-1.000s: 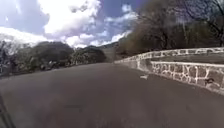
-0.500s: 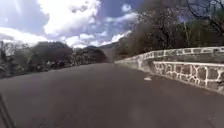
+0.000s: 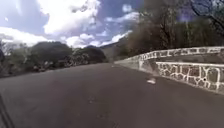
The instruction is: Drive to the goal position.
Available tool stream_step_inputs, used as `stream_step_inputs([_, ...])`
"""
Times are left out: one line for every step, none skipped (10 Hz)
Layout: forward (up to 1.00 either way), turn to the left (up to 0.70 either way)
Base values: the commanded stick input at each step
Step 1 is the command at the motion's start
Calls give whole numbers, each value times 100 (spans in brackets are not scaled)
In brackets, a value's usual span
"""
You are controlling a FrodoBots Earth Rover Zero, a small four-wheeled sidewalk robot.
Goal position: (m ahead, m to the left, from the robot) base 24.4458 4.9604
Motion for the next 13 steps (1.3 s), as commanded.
stream_step_inputs([70, 0])
stream_step_inputs([70, 0])
stream_step_inputs([70, 0])
stream_step_inputs([70, 0])
stream_step_inputs([70, 0])
stream_step_inputs([70, 0])
stream_step_inputs([70, 0])
stream_step_inputs([70, 0])
stream_step_inputs([70, 0])
stream_step_inputs([70, 0])
stream_step_inputs([70, 2])
stream_step_inputs([70, 13])
stream_step_inputs([70, 24])
